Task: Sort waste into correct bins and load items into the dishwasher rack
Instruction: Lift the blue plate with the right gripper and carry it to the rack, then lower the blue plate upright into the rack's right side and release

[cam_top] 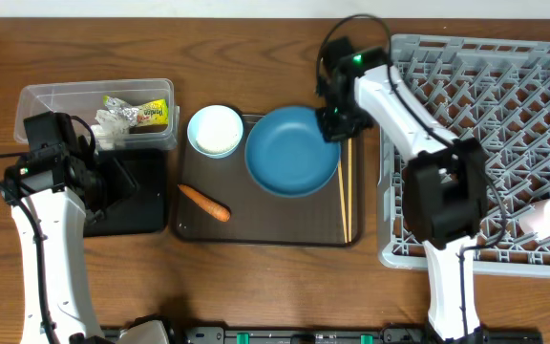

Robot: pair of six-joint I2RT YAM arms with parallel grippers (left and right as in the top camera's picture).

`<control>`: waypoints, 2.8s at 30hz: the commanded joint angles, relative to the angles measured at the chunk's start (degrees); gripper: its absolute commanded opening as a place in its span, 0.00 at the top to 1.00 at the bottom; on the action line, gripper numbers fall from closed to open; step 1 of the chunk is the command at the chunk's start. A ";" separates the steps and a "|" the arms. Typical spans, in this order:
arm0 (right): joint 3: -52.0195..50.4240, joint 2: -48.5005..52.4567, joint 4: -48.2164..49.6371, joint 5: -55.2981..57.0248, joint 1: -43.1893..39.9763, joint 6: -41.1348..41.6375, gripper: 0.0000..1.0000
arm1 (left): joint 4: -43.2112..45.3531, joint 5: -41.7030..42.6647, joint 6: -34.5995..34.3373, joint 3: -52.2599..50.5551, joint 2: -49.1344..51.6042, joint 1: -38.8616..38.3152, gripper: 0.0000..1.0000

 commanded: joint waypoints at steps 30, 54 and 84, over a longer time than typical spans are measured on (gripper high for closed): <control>6.84 -25.16 -0.20 84.74 -18.45 8.37 0.99 | -1.01 -0.28 -2.91 0.63 -0.76 0.24 0.36; 6.78 -12.35 13.44 68.00 -35.80 -5.64 0.99 | -1.09 -0.28 -4.66 0.63 -0.76 0.24 0.36; -4.57 -11.52 27.19 75.71 -37.38 -10.49 0.99 | -2.95 -0.31 -5.88 0.63 -0.76 0.24 0.36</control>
